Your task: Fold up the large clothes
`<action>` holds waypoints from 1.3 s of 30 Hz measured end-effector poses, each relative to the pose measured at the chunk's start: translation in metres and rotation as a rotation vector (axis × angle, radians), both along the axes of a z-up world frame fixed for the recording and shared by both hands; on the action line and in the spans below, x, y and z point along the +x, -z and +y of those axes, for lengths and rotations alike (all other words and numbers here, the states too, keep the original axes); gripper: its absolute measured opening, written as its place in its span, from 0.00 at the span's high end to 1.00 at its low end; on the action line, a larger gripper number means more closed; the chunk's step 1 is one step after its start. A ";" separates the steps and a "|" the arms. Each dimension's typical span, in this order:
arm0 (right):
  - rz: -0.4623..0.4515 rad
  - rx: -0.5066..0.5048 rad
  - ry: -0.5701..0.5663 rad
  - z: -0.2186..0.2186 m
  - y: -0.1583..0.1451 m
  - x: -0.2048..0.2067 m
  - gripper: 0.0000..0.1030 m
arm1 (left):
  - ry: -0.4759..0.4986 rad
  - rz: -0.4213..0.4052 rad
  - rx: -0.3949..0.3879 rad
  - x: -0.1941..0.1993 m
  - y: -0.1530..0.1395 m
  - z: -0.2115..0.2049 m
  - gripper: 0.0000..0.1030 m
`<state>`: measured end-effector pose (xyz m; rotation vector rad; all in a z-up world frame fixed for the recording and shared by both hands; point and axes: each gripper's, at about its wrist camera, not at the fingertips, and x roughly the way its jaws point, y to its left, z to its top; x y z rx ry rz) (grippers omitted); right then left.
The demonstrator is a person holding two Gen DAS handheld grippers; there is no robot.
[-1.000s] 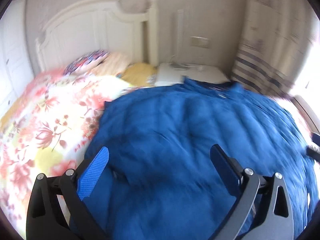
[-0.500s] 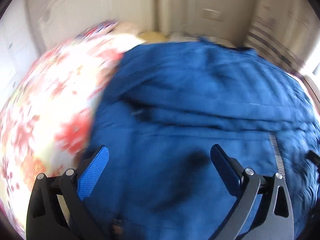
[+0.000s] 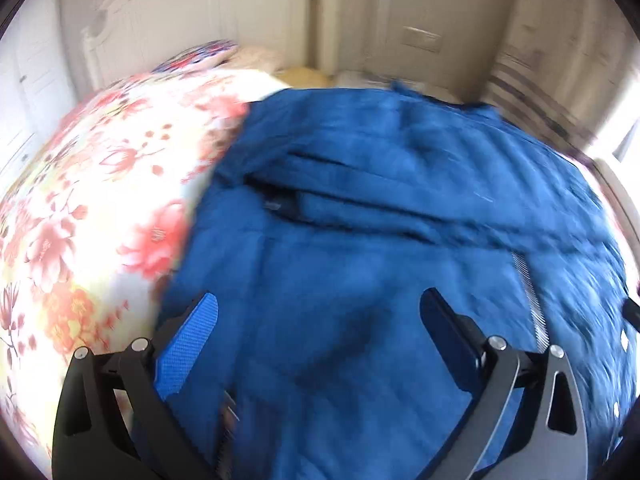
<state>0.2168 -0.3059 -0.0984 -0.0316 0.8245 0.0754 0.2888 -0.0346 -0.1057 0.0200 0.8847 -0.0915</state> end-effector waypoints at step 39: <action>0.009 -0.109 -0.218 0.047 0.020 -0.135 0.05 | 0.174 -0.050 0.080 -0.160 0.022 0.011 0.02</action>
